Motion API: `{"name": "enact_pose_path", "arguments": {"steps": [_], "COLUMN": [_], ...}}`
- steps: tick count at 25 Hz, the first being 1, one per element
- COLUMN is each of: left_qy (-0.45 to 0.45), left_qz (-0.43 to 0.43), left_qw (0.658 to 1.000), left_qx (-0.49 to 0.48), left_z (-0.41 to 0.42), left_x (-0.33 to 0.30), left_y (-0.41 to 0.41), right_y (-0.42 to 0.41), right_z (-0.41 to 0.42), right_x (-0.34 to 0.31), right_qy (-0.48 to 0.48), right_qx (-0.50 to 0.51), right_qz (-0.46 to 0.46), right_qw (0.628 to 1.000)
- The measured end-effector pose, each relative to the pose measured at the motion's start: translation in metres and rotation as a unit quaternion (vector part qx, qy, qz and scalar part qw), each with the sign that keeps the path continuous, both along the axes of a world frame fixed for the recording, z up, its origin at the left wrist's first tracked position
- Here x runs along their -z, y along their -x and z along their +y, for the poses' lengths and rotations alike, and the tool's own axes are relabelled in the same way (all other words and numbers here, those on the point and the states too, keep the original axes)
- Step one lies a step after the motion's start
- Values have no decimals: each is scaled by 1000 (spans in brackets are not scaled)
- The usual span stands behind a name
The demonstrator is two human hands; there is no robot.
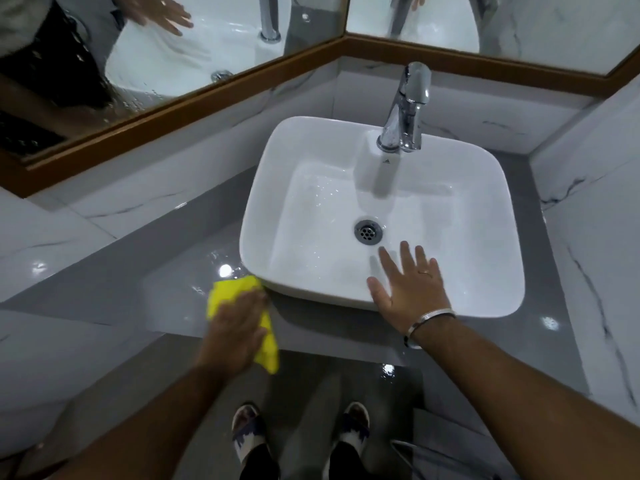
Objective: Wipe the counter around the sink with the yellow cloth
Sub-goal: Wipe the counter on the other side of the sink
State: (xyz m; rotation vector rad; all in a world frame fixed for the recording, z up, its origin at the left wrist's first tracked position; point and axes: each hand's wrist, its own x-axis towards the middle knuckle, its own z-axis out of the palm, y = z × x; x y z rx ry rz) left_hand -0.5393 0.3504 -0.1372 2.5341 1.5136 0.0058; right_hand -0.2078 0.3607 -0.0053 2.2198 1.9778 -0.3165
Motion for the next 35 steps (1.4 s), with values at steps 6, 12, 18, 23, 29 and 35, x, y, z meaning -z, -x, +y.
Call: {"name": "enact_pose_path", "arguments": {"steps": [6, 12, 18, 23, 29, 35], "left_qy": [18, -20, 30, 9, -2, -46], "left_qz": [-12, 24, -87, -74, -81, -79], "left_qw": [996, 963, 989, 969, 961, 990], "left_qx": [-81, -266, -118, -237, -265, -109], "left_z": [-3, 47, 38, 135, 41, 151], "left_x": [-2, 0, -5, 10, 3, 13], "left_y": [24, 84, 32, 45, 37, 14], "right_y": [159, 192, 194, 194, 195, 193], "right_z": [65, 83, 81, 82, 81, 82], "right_x": [11, 15, 11, 9, 5, 12], "right_qy": [-1, -68, -56, -51, -47, -64], "right_qx": [-93, -75, -80, -79, -76, -75], "right_qz": [125, 91, 70, 72, 85, 81], "right_qw": [988, 991, 993, 993, 992, 992]}}
